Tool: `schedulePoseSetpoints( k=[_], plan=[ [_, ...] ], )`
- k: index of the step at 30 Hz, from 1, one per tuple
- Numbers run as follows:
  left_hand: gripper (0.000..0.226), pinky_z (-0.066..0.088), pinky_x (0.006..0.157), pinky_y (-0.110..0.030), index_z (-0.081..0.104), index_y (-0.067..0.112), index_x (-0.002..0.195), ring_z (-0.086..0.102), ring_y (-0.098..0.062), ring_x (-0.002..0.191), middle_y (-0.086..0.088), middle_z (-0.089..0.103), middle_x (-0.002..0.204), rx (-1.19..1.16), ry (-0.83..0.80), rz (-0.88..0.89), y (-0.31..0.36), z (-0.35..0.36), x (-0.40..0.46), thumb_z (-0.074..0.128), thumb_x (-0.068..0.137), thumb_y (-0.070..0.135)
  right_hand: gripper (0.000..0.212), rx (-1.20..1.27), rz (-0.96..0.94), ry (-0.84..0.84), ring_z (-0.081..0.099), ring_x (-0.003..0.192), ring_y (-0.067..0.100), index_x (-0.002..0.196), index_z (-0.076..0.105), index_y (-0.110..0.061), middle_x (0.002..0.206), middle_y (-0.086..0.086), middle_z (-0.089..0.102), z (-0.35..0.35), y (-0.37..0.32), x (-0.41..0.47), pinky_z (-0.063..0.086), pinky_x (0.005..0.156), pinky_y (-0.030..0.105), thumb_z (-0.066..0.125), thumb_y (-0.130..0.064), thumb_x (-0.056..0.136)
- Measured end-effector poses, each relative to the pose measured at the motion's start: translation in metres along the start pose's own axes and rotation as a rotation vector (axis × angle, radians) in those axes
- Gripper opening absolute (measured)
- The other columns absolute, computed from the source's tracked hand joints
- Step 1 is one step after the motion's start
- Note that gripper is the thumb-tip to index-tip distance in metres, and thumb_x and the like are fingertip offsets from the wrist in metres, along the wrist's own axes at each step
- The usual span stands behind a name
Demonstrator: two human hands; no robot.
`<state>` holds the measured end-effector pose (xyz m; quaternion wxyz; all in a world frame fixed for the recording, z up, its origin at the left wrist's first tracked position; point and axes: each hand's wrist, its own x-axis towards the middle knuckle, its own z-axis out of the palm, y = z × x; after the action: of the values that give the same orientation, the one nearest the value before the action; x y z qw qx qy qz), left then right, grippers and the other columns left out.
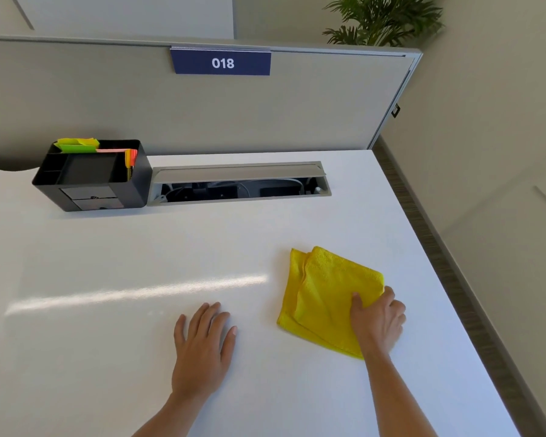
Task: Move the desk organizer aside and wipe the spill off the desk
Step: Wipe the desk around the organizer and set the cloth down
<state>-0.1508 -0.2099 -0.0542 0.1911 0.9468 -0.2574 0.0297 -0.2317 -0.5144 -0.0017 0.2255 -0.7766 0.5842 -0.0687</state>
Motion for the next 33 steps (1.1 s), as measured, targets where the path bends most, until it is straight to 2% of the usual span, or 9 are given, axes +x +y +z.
schedulePoseSetpoints(
  k=[6, 12, 14, 16, 18, 20, 23, 27, 33],
  plan=[
    [0.031, 0.020, 0.113, -0.050, 0.057, 0.026, 0.113, 0.043, -0.018, 0.132, 0.004, 0.055, 0.132, 0.003, -0.006, -0.010, 0.001, -0.002, 0.000, 0.038, 0.095, 0.043, 0.045, 0.086, -0.155, -0.017, 0.054, 0.111, 0.044, 0.134, 0.042, -0.014, 0.120, 0.022, 0.059, -0.008, -0.014, 0.018, 0.045, 0.085, 0.052, 0.058, -0.011, 0.092],
    [0.032, 0.018, 0.115, -0.049, 0.056, 0.026, 0.114, 0.041, -0.016, 0.133, 0.005, 0.053, 0.134, 0.009, -0.029, -0.030, 0.002, -0.001, 0.001, 0.037, 0.096, 0.044, 0.047, 0.253, -0.332, 0.150, 0.054, 0.110, 0.042, 0.133, 0.045, -0.018, 0.114, 0.021, 0.061, -0.043, -0.045, 0.082, 0.043, 0.089, 0.051, 0.060, -0.008, 0.090],
    [0.032, 0.018, 0.115, -0.049, 0.056, 0.026, 0.114, 0.041, -0.017, 0.133, 0.005, 0.053, 0.134, 0.011, -0.037, -0.036, 0.001, -0.002, 0.001, 0.036, 0.096, 0.044, 0.053, 0.213, -0.306, 0.225, 0.046, 0.117, 0.043, 0.137, 0.041, -0.016, 0.124, 0.022, 0.053, -0.047, -0.050, 0.101, 0.040, 0.091, 0.055, 0.063, -0.009, 0.089],
    [0.032, 0.018, 0.115, -0.050, 0.056, 0.026, 0.114, 0.042, -0.017, 0.133, 0.005, 0.053, 0.134, 0.009, -0.033, -0.035, 0.002, -0.002, 0.001, 0.037, 0.096, 0.043, 0.067, 0.088, -0.265, 0.286, 0.032, 0.131, 0.042, 0.143, 0.033, -0.015, 0.143, 0.022, 0.038, -0.044, -0.047, 0.105, 0.030, 0.102, 0.058, 0.068, -0.014, 0.086],
    [0.031, 0.019, 0.114, -0.050, 0.056, 0.025, 0.114, 0.042, -0.018, 0.132, 0.005, 0.053, 0.134, 0.010, -0.031, -0.037, 0.002, -0.003, 0.001, 0.038, 0.096, 0.043, 0.073, 0.006, -0.343, 0.238, 0.024, 0.140, 0.039, 0.147, 0.031, -0.014, 0.152, 0.021, 0.030, -0.032, -0.040, 0.091, 0.019, 0.112, 0.058, 0.070, -0.021, 0.085],
    [0.031, 0.019, 0.115, -0.050, 0.056, 0.026, 0.115, 0.042, -0.017, 0.133, 0.006, 0.053, 0.134, 0.006, -0.033, -0.043, 0.002, -0.002, 0.001, 0.038, 0.096, 0.043, 0.069, -0.051, -0.476, 0.091, 0.029, 0.140, 0.038, 0.146, 0.038, -0.014, 0.152, 0.020, 0.035, -0.011, -0.029, 0.067, 0.019, 0.113, 0.059, 0.069, -0.030, 0.086],
    [0.030, 0.017, 0.116, -0.048, 0.055, 0.027, 0.115, 0.041, -0.016, 0.133, 0.007, 0.052, 0.134, 0.003, -0.034, -0.045, 0.002, -0.002, 0.001, 0.038, 0.097, 0.044, 0.063, -0.160, -0.442, -0.054, 0.022, 0.145, 0.029, 0.145, 0.042, -0.022, 0.156, 0.011, 0.033, 0.017, -0.015, 0.036, 0.011, 0.112, 0.067, 0.058, -0.049, 0.091],
    [0.029, 0.018, 0.115, -0.049, 0.056, 0.026, 0.114, 0.042, -0.016, 0.133, 0.007, 0.052, 0.134, 0.008, -0.025, -0.041, 0.001, -0.001, 0.001, 0.040, 0.097, 0.043, 0.059, -0.295, -0.392, -0.149, -0.006, 0.150, 0.019, 0.152, 0.015, -0.043, 0.165, -0.002, 0.005, 0.031, -0.016, 0.031, -0.007, 0.104, 0.078, 0.026, -0.061, 0.097],
    [0.030, 0.017, 0.116, -0.049, 0.055, 0.027, 0.116, 0.040, -0.015, 0.134, 0.008, 0.051, 0.135, 0.006, -0.023, -0.030, 0.000, 0.000, -0.001, 0.039, 0.096, 0.043, 0.059, -0.328, -0.352, -0.202, -0.013, 0.149, 0.021, 0.152, 0.004, -0.044, 0.165, -0.002, -0.004, 0.034, -0.048, 0.071, -0.008, 0.101, 0.081, 0.013, -0.063, 0.097]
  ],
)
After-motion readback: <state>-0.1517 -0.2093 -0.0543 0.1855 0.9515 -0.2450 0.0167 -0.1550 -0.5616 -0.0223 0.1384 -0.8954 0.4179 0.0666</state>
